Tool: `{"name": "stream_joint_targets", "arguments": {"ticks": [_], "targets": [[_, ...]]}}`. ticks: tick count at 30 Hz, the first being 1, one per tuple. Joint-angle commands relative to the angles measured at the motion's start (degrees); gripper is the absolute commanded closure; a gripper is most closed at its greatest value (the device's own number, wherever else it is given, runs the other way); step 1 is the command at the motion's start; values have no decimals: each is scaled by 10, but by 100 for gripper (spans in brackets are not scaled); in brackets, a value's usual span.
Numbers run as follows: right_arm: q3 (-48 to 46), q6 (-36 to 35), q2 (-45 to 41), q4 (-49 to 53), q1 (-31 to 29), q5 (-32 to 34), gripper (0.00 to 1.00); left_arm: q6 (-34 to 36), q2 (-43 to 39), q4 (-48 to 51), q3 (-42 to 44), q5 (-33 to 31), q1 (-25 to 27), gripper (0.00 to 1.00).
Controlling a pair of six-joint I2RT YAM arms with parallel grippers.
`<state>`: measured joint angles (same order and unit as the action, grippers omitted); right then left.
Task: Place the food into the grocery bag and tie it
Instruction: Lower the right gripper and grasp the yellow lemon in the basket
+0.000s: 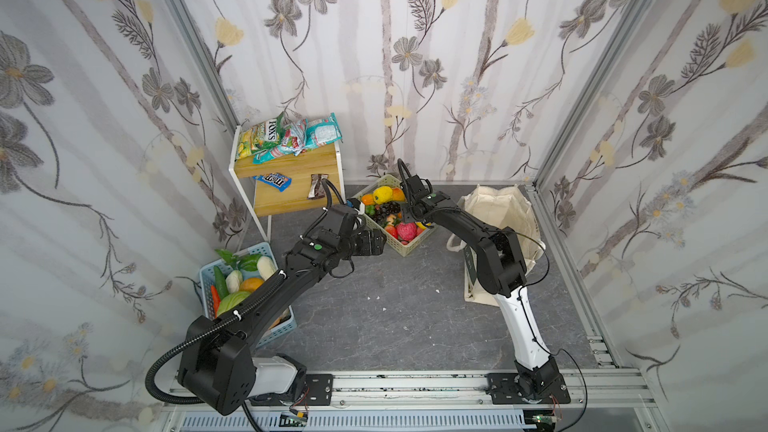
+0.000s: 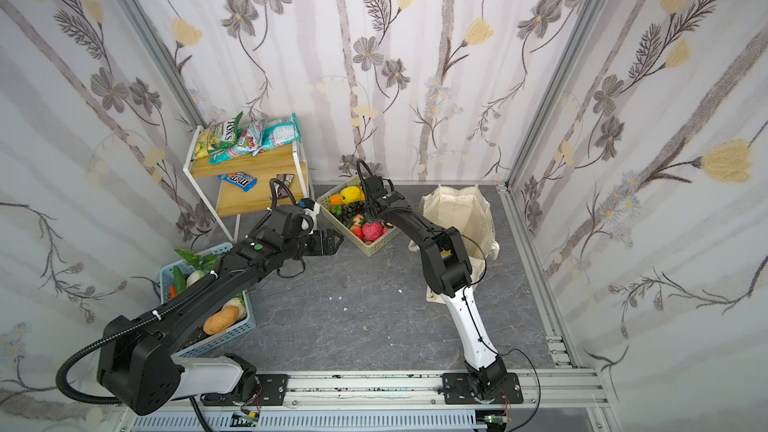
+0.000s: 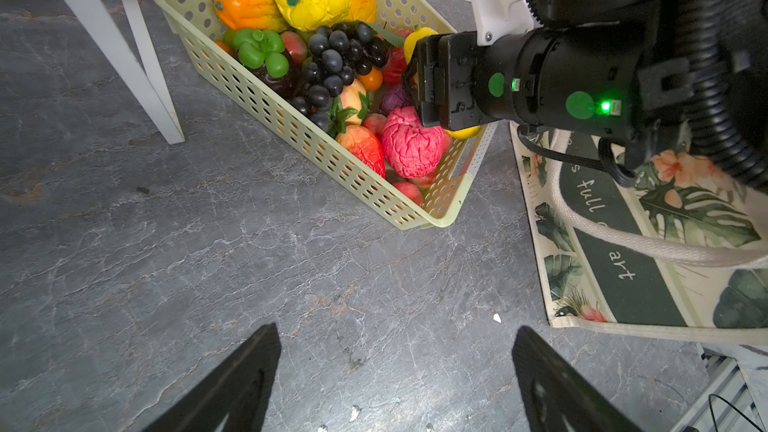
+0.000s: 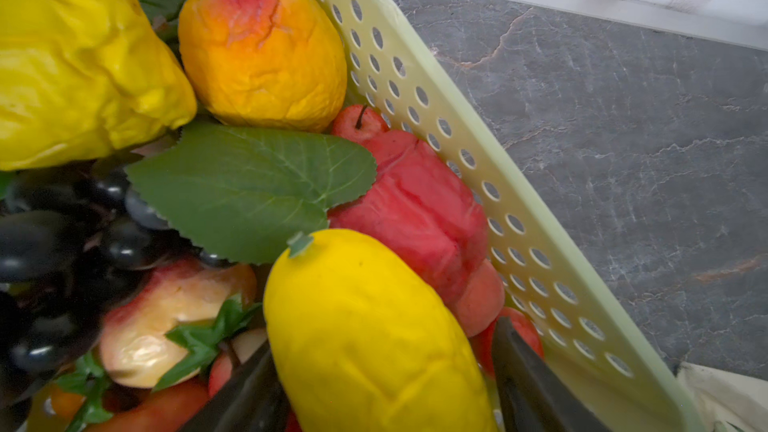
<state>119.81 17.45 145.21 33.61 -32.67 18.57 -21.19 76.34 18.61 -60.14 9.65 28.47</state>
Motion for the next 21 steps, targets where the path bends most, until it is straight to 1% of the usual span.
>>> {"name": "stream_joint_targets", "arguments": {"ticks": [1,8,21], "targets": [[7,-11,7,-8,0,22,30,-1,2,-9,-7,-1,1,10],[9,-12,-1,-12,-1,15,45,-3,-2,-8,-5,-7,4,10],[8,-23,-55,-8,-3,23,47,-6,-13,-4,-6,-20,6,10]]}}
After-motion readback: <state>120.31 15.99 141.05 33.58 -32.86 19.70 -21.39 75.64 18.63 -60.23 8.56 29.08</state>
